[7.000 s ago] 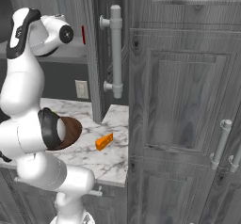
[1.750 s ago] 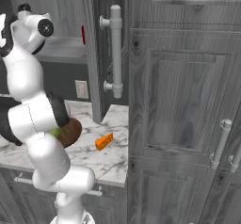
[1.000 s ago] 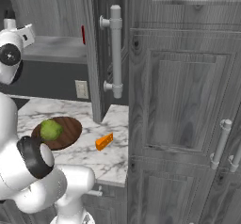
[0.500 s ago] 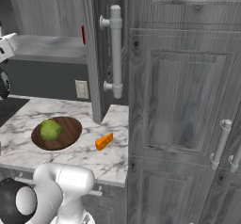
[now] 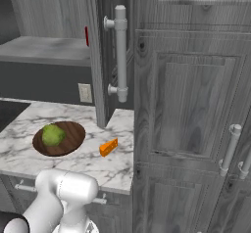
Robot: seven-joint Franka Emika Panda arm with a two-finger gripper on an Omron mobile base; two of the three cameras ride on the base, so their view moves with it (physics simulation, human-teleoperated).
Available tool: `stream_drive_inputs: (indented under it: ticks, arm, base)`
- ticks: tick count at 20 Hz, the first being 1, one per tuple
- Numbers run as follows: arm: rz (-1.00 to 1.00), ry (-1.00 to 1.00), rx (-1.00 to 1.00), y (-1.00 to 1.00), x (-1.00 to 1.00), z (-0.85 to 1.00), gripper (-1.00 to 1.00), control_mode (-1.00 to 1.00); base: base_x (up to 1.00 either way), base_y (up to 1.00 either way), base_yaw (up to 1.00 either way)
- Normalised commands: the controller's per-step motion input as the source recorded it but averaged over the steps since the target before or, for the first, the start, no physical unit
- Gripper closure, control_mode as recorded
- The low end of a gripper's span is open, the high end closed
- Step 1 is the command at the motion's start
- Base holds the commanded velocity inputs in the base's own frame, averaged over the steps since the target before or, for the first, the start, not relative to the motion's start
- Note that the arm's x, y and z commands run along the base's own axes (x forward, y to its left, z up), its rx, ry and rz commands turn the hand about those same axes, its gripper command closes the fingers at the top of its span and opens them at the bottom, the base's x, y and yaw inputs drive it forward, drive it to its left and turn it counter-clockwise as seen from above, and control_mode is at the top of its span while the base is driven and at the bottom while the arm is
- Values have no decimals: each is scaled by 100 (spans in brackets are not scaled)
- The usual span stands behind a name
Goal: Pick the cheese from the fridge and the cheese grater from the cabinet and place them next to the salad bowl.
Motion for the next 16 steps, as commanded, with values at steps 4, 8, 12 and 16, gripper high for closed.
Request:
stream_drive_inputs:
  ticks: [4, 8, 12, 16]
  arm:
    - [-15, 0, 0, 0, -68, 8, 100, -100]
    - [-12, 0, 0, -1, -83, 0, 100, -100]
    - [-3, 1, 0, -26, -72, -24, 100, -100]
    - [0, 0, 0, -36, -38, -37, 100, -100]
  base:
    - [0, 0, 0]
    - [0, 0, 0]
    - [0, 0, 0]
    - [0, 0, 0]
